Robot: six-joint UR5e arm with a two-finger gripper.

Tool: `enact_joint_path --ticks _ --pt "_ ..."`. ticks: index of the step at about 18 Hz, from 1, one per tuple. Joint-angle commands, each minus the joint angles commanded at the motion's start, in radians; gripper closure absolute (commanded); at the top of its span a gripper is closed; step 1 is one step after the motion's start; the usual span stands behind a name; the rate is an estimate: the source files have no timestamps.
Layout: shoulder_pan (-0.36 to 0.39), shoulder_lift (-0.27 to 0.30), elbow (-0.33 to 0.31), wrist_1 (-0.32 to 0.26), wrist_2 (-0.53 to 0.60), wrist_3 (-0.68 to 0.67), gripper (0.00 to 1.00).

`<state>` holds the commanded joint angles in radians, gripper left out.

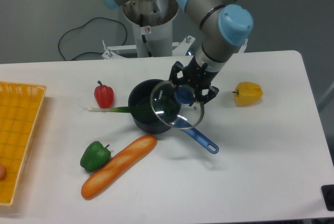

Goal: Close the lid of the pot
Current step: 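Carry the glass lid over the dark blue saucepan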

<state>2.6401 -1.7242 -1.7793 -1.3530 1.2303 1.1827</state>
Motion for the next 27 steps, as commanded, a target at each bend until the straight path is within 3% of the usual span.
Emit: enact_joint_path --ticks 5,9,18,21,27 --pt "-0.023 0.011 -0.02 -0.002 0.003 -0.002 0.73" --pt "-0.025 0.031 -0.071 0.011 0.002 0.006 0.73" --pt "-0.054 0.031 -0.077 0.02 0.049 0.002 0.73" --pt "-0.068 0.032 -0.113 0.116 0.049 -0.002 0.73" --pt "-0.069 0.035 -0.114 0.135 0.049 -0.003 0.73"
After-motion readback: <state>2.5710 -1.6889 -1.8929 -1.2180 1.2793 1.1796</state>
